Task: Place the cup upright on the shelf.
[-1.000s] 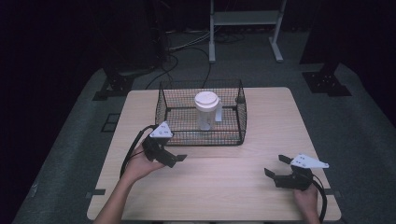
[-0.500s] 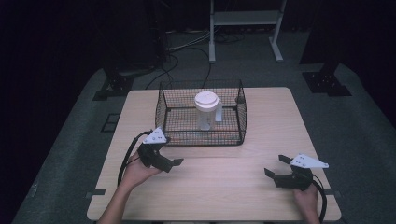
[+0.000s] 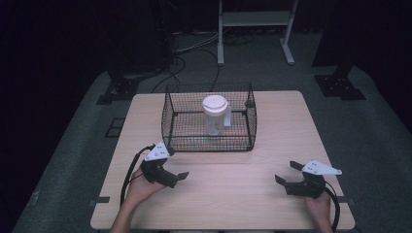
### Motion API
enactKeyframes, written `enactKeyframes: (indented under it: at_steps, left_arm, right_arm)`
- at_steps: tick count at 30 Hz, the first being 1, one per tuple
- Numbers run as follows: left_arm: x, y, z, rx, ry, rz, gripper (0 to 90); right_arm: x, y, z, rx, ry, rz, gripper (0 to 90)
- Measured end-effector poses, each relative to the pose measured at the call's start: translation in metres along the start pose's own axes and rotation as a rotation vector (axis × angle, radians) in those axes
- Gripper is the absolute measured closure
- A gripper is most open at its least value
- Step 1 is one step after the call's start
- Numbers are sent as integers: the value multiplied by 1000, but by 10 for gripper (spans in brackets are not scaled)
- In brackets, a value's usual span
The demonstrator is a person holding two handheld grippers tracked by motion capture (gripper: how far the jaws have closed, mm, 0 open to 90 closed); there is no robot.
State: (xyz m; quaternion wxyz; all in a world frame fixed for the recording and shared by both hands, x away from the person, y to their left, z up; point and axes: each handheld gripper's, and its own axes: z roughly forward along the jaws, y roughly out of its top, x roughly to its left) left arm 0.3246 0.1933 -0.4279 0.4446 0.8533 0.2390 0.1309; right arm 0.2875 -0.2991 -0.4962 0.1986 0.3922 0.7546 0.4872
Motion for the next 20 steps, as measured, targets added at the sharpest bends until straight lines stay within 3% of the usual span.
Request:
enactKeyframes:
  at_steps: [10,20]
  left_arm:
    - [-7,-19,-5,-71,13,-26,17]
    - [-16,-29,-6,-55,31,-15,17]
  right_arm:
    - [0,0,0,0,0,-1,129]
    - [0,0,0,-4,-1,4,129]
